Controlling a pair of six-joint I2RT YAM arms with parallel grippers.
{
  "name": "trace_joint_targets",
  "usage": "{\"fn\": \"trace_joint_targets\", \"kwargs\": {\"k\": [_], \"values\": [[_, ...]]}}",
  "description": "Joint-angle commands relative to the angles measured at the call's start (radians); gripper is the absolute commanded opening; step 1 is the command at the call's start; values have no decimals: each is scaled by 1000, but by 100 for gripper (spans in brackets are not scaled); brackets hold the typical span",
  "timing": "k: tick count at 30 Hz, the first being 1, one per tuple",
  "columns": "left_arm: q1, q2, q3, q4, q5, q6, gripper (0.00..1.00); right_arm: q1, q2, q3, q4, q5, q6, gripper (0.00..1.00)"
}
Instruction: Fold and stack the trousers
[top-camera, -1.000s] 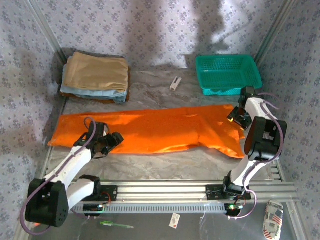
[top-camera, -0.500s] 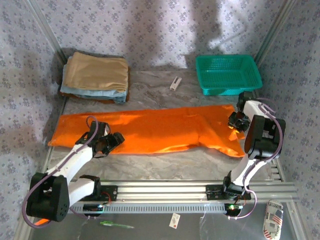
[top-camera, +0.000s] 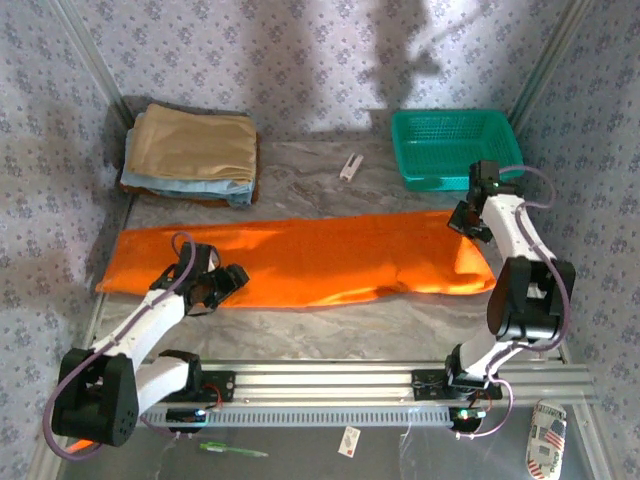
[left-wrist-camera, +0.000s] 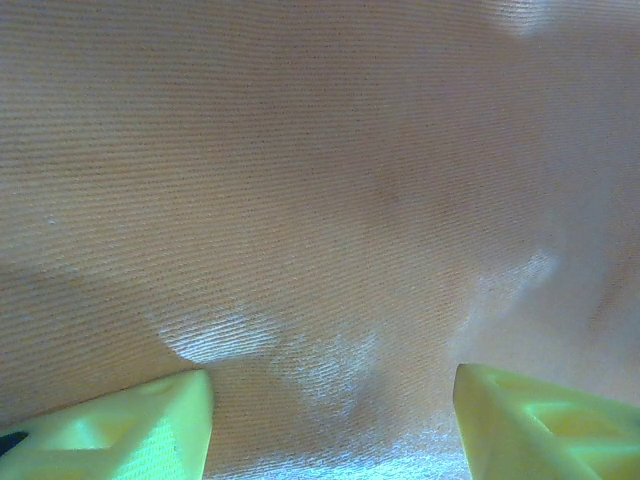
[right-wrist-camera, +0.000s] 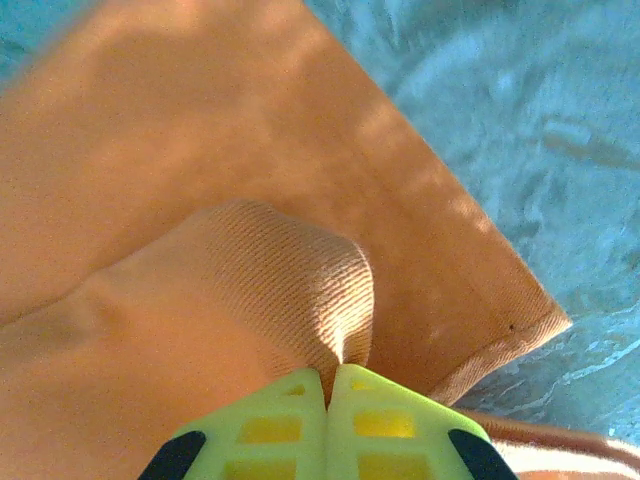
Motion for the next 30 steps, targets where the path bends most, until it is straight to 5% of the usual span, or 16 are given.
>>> {"fn": "trace_joint_targets", "kwargs": {"k": [1, 8, 22, 24, 26, 30], "values": [[-6, -11, 23, -1, 16, 1, 64, 21, -59, 88, -65, 51, -10, 0], [-6, -11, 58, -26, 8, 22, 64, 34, 8, 322, -131, 64, -36, 0], [-6, -24, 78, -33, -23, 0, 64, -37, 210, 424, -177, 115, -9, 1], [-6, -22, 87, -32, -29, -9, 64, -46, 263, 439, -176, 109, -4, 8], [-7, -18, 106, -37, -26, -12, 65, -51, 327, 460, -184, 98, -1, 30], [-33, -6, 174, -87, -54, 8, 67, -51, 349, 473, -208, 123, 14, 48]]}}
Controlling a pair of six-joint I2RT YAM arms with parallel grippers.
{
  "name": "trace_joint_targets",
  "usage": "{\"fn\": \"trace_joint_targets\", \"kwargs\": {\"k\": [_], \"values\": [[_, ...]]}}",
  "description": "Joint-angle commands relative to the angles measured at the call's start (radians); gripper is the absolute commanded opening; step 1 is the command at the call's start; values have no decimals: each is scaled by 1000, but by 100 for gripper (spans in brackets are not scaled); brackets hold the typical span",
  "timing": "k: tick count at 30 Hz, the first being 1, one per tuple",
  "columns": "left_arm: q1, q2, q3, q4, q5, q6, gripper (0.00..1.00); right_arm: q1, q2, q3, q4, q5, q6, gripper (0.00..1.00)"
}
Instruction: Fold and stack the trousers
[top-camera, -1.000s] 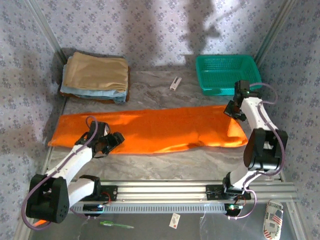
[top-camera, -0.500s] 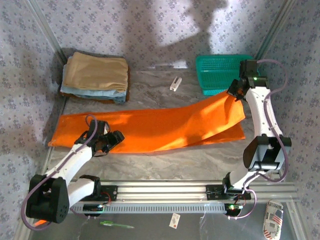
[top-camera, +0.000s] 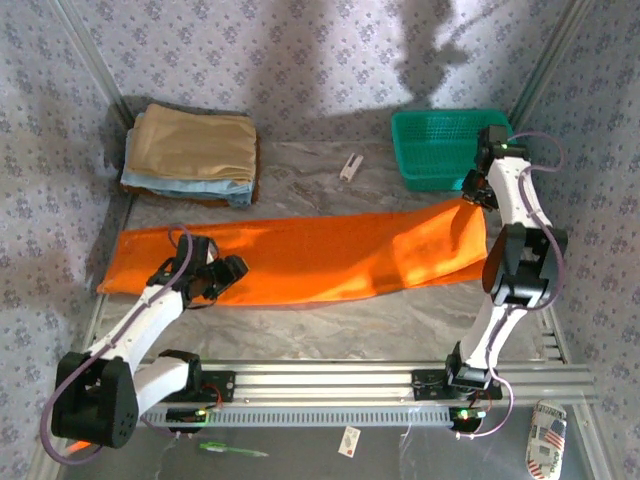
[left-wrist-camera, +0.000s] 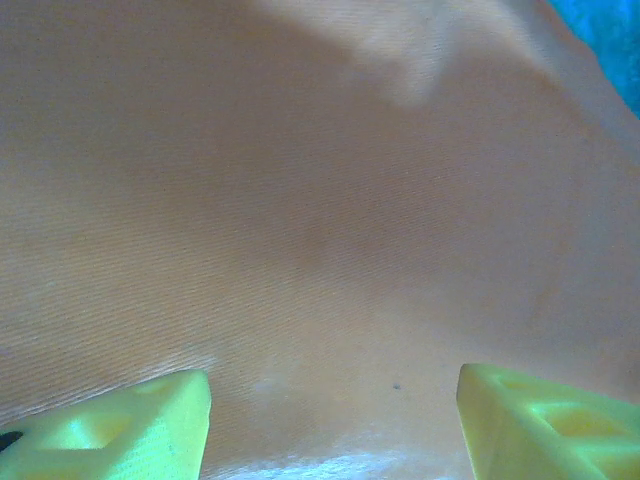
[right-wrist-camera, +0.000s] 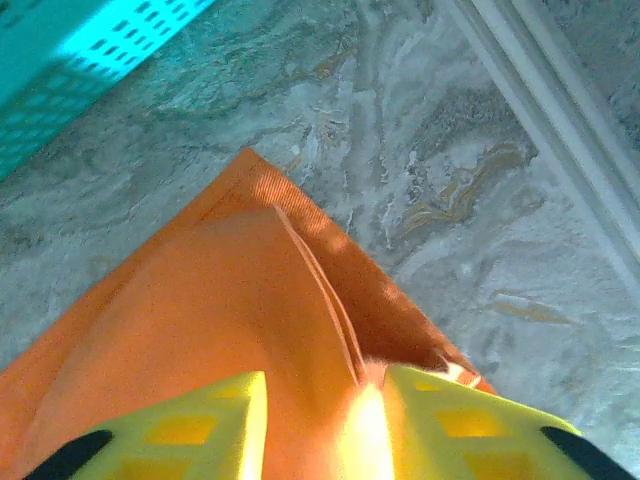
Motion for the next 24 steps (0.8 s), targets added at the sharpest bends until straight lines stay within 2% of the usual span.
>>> {"fn": "trace_joint_targets", "kwargs": {"k": [1, 6, 9, 13, 18, 20, 24], "values": [[-38, 7, 80, -46, -46, 21, 69, -4, -26, 14, -32, 36, 21, 49], [-183, 146, 260, -74, -163, 88, 71, 4, -194, -163, 50, -10, 60, 53], [-302, 332, 449, -122, -247, 185, 67, 24, -299, -321, 113, -61, 82, 54], [-404, 629, 753, -216, -313, 354, 60, 42, -411, -517, 182, -110, 100, 54], [-448, 946, 1084, -301, -323, 562, 54, 30, -499, -698, 236, -162, 109, 54], [-462, 1050, 1206, -360, -294, 663, 52, 25, -523, -739, 245, -175, 105, 54], [-486, 1143, 1301, -383, -321, 832, 56, 13, -559, -789, 268, -214, 97, 54]]}}
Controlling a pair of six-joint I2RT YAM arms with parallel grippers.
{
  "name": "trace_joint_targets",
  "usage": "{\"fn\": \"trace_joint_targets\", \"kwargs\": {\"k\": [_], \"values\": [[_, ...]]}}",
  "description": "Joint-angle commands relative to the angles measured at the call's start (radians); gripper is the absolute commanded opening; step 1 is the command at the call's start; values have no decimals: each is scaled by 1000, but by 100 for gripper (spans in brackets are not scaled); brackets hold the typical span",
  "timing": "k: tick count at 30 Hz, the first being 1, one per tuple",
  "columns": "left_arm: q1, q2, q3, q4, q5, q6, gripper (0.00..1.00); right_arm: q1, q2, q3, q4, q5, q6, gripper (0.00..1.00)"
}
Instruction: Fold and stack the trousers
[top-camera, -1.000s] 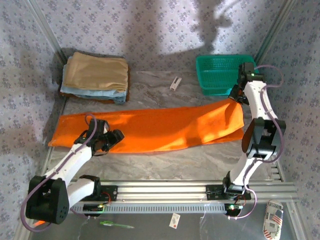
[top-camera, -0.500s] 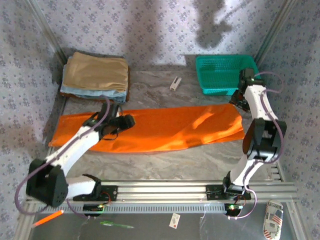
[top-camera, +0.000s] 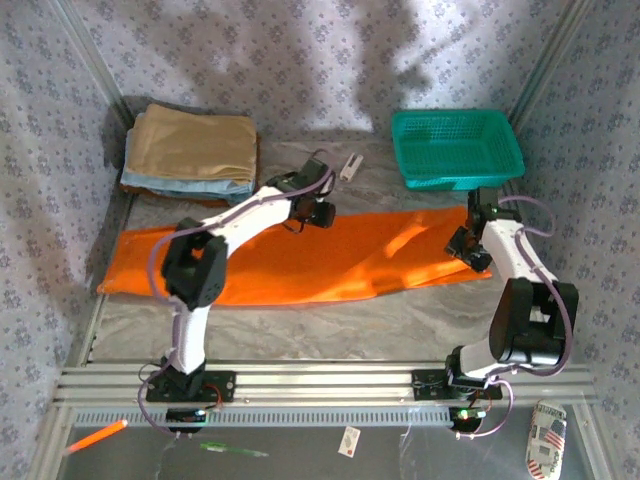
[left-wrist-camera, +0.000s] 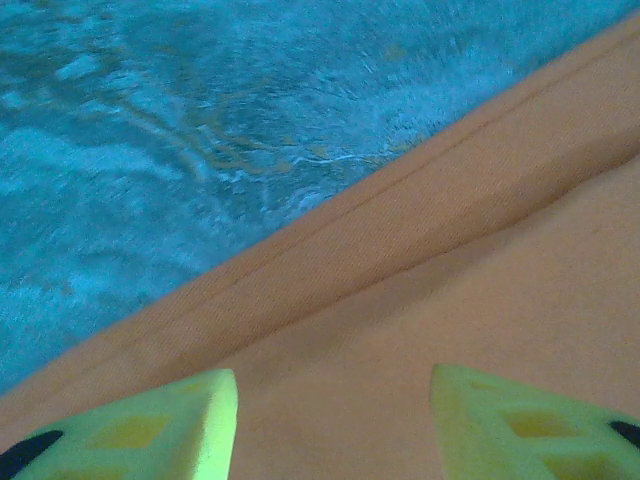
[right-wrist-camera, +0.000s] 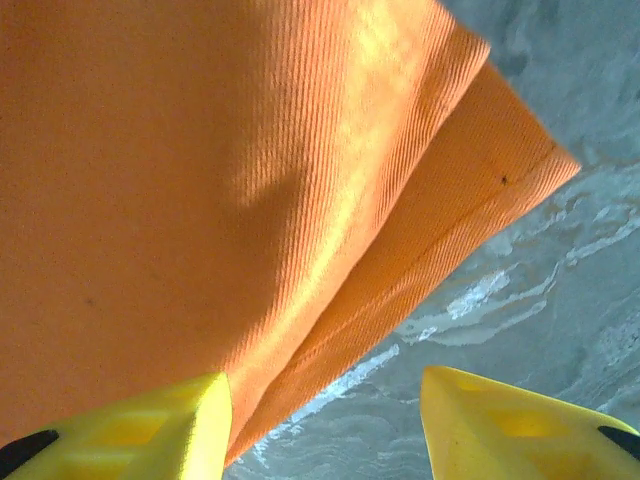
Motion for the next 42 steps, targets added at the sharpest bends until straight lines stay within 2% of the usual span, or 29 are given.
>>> {"fn": "trace_joint_targets", "kwargs": {"k": [1, 8, 13, 21, 30, 32, 36, 38, 42], "values": [[-18, 32, 67, -82, -37, 224, 57, -12, -49, -26, 45, -55, 12, 54], [-16, 169, 237, -166, -25, 331, 56, -23, -40, -17, 48, -80, -13, 54], [-10, 203, 245, -160, -14, 342, 51, -37, -33, -15, 54, -88, -19, 55], [5, 193, 222, -146, 28, 333, 26, -41, -48, -24, 51, -71, -21, 54], [10, 166, 196, -126, -16, 345, 0, -43, -61, -38, 54, -63, -19, 54], [14, 159, 198, -123, -33, 346, 0, -43, -66, -42, 53, -60, -17, 54], [28, 144, 193, -104, -63, 350, 31, -44, -67, -51, 59, -63, -18, 54], [43, 142, 193, -99, -60, 348, 41, -43, -66, -57, 63, -65, -17, 54], [66, 154, 204, -105, -28, 352, 44, -44, -64, -63, 69, -63, -16, 54]]}}
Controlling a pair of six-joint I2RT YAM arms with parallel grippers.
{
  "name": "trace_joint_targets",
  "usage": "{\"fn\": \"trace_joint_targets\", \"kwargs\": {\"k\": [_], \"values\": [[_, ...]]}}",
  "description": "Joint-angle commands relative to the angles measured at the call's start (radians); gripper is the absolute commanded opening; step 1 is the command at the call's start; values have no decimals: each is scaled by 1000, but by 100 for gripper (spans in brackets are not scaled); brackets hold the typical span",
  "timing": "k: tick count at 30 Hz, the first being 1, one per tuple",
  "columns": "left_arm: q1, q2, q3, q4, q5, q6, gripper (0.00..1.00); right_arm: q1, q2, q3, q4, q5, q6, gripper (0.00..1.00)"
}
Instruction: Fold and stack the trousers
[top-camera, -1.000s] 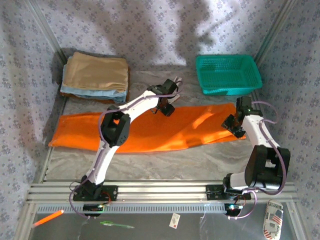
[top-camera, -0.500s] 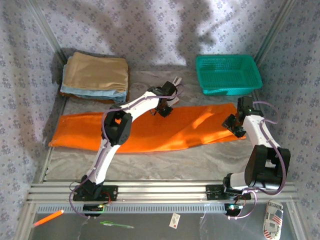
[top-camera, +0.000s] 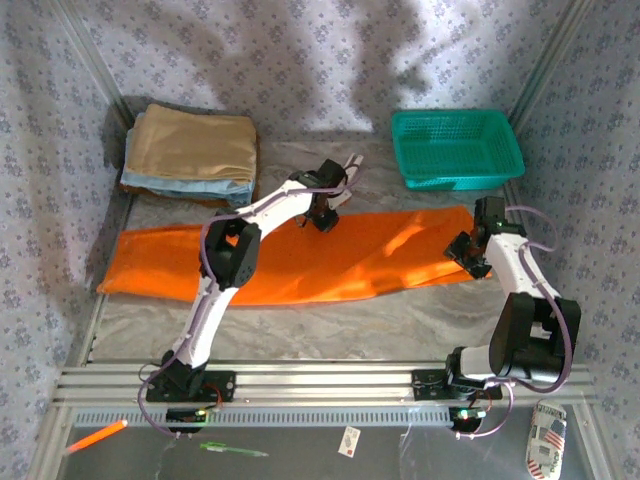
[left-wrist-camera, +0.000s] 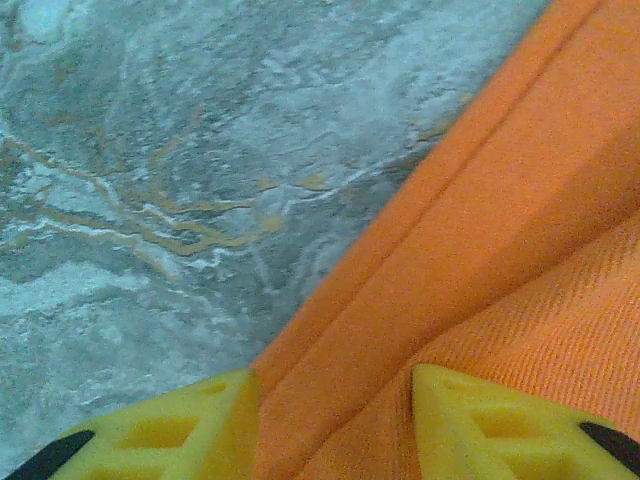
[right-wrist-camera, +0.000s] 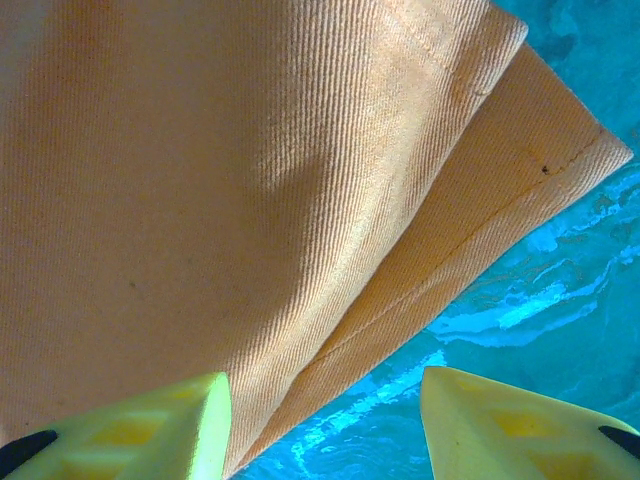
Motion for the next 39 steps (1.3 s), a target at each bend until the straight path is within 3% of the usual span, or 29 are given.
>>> {"fn": "trace_joint_targets", "kwargs": {"k": [1, 6, 14, 29, 39], "values": [[27, -38, -1, -4, -3, 11, 44, -7, -14, -9, 0, 11, -10, 54], [31, -35, -14, -22, 45, 17, 38, -7, -15, -9, -1, 11, -10, 54], [29, -72, -93, 13, 57, 8, 0, -10, -20, -11, 0, 17, -14, 54], [-5, -217, -86, 48, 1, -13, 0, -68, 32, -49, 57, 22, 41, 54], [-7, -228, -108, 128, -85, -9, 0, -237, 106, -15, 124, -96, 64, 55]]}}
